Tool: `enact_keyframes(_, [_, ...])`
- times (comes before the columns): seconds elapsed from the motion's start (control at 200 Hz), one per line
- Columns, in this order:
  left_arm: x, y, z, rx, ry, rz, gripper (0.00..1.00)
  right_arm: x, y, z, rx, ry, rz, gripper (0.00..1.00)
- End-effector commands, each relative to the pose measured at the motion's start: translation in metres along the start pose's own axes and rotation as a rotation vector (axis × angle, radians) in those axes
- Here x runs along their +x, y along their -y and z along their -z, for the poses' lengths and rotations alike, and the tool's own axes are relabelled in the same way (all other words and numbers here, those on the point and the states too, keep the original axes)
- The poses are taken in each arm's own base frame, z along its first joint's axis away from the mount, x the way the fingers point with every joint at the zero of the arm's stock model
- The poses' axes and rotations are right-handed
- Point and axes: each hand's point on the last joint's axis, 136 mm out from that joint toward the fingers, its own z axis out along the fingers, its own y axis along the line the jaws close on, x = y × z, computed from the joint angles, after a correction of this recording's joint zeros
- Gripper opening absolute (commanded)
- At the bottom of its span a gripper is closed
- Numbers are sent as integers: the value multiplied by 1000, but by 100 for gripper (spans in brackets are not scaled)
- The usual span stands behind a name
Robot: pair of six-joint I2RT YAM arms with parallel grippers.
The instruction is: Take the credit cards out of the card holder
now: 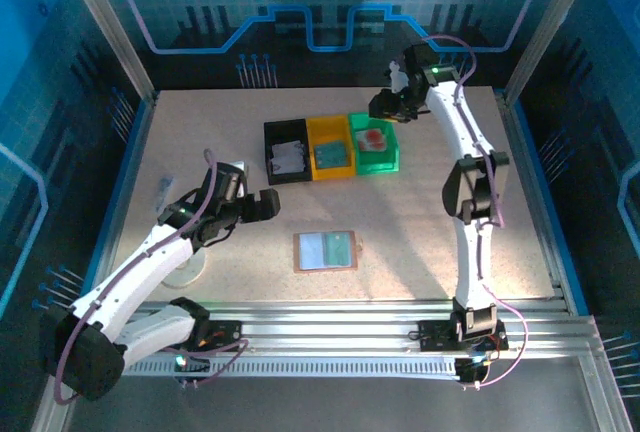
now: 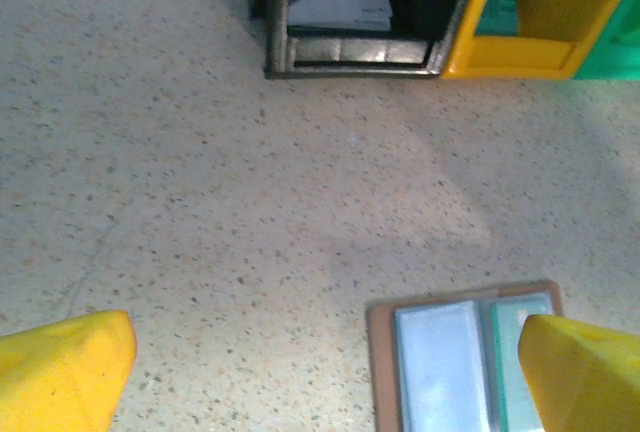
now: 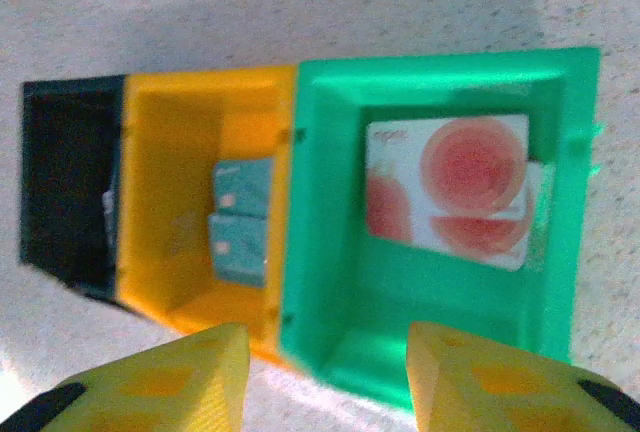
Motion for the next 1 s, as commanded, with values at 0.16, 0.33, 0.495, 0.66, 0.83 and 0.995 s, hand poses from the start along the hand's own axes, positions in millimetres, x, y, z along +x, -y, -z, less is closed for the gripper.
enact_keyframes(0.16, [20,52,3,141,-187,24,99,86,-100,54,-189,90,113,41])
enact_keyframes(0.33, [53,88,-6,164,-271,-42,99,162,-112,39,-262,39,91,28])
enact_keyframes(0.495, [79,96,-23,174,-346,16,94,219,-107,22,-306,1,30,17])
enact_keyframes(0.66, [96,97,-39,153,-382,36,86,259,-92,2,-298,-33,-17,14])
enact_keyframes(0.83, [103,102,-48,147,-381,51,82,281,-83,-19,-300,-60,-50,11])
enact_keyframes(0.995, [111,105,-58,141,-398,66,73,292,-84,-39,-315,-83,-70,8])
